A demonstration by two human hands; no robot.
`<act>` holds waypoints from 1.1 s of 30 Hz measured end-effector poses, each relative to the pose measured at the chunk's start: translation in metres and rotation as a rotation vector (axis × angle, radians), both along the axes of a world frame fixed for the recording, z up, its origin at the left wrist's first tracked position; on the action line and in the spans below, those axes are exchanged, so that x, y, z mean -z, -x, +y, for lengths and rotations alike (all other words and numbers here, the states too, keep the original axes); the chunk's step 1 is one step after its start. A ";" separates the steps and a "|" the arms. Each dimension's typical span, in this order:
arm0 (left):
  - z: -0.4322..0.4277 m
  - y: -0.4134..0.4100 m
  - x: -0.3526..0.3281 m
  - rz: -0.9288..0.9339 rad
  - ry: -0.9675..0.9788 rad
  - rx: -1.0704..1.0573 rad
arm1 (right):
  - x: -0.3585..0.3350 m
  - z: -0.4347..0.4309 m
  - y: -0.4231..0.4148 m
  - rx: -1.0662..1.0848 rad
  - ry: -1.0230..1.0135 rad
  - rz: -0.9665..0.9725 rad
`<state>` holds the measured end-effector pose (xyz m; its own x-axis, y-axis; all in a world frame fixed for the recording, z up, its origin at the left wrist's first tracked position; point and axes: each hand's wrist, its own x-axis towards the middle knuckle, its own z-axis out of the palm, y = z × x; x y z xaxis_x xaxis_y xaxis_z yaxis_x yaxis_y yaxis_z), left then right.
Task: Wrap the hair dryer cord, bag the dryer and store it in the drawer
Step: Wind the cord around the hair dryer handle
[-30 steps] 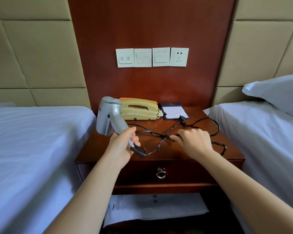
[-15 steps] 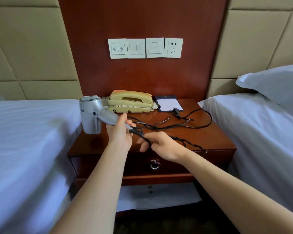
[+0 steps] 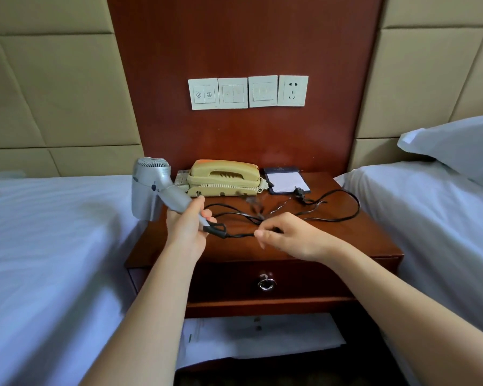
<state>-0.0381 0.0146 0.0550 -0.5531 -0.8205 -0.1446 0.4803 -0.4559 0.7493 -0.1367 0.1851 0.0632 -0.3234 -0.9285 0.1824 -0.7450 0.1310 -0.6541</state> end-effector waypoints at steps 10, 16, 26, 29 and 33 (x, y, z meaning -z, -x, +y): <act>-0.008 -0.013 0.000 -0.022 0.133 0.020 | -0.001 -0.004 0.000 0.272 0.082 0.136; -0.005 -0.008 -0.005 -0.037 0.208 0.025 | -0.002 -0.002 0.011 0.325 0.112 0.449; -0.011 -0.012 -0.011 -0.123 0.291 -0.008 | -0.017 0.014 0.011 -0.047 -0.013 0.299; -0.014 -0.017 -0.009 -0.223 0.461 -0.037 | -0.018 0.022 0.008 -0.089 -0.113 0.160; -0.013 -0.027 -0.012 -0.375 0.651 -0.020 | -0.019 0.032 0.013 -0.062 -0.160 0.130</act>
<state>-0.0113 0.0011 0.0675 -0.5462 -0.8139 0.1979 0.1434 0.1420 0.9794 -0.1494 0.2170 0.0820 -0.2484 -0.9663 0.0675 -0.8317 0.1771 -0.5262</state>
